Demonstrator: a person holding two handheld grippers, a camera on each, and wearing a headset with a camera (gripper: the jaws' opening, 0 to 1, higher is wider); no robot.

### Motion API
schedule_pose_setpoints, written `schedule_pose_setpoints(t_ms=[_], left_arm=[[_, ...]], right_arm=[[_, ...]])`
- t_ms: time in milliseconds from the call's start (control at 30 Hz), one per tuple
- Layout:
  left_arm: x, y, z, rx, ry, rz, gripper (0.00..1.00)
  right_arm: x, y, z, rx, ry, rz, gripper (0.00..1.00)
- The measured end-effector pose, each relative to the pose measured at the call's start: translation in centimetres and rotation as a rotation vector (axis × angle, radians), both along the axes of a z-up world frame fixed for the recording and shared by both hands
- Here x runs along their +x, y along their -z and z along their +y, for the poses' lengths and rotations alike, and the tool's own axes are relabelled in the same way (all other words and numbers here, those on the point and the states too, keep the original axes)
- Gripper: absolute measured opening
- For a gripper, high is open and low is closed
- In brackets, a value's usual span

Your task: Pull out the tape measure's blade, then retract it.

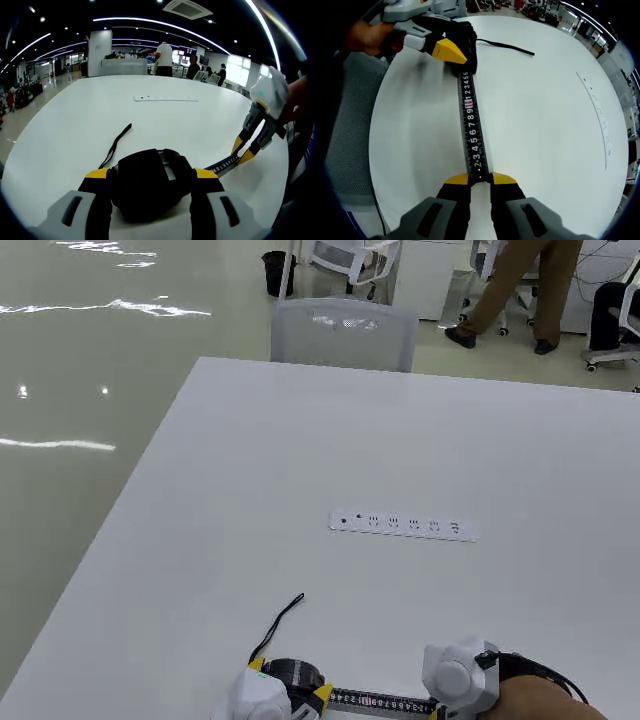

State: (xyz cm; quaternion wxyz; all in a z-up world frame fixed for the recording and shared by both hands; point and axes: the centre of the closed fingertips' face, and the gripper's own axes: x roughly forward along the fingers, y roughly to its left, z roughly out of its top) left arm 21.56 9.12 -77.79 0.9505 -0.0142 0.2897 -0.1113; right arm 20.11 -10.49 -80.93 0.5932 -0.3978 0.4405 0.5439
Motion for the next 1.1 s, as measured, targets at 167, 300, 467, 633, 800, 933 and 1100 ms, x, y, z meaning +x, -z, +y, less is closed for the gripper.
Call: schedule_pose_setpoints(t_ms=[167, 300, 467, 633, 800, 933, 1100], left_arm=[[0.0, -0.2, 0.0, 0.000, -0.004, 0.000, 0.59], [0.1, -0.1, 0.0, 0.000, -0.003, 0.000, 0.59], [0.1, -0.1, -0.1, 0.000, -0.005, 0.003, 0.59], [0.1, -0.3, -0.1, -0.003, -0.008, 0.002, 0.59], [0.1, -0.3, 0.0, -0.010, -0.013, 0.004, 0.59], [0.0, 0.0, 0.1, -0.010, -0.013, 0.007, 0.59], [0.0, -0.1, 0.0, -0.010, -0.011, 0.008, 0.59]], right_arm=[[0.0, 0.0, 0.4, -0.002, -0.012, -0.002, 0.14], [0.1, 0.2, 0.5, 0.006, -0.006, 0.000, 0.14], [0.3, 0.2, 1.2, 0.011, -0.014, -0.003, 0.14], [0.4, 0.2, 1.7, 0.013, -0.018, -0.003, 0.14], [0.2, 0.1, 2.4, 0.026, -0.016, -0.002, 0.14], [0.2, 0.3, 3.3, 0.030, -0.029, -0.002, 0.14], [0.2, 0.4, 3.9, 0.032, -0.041, -0.003, 0.14]])
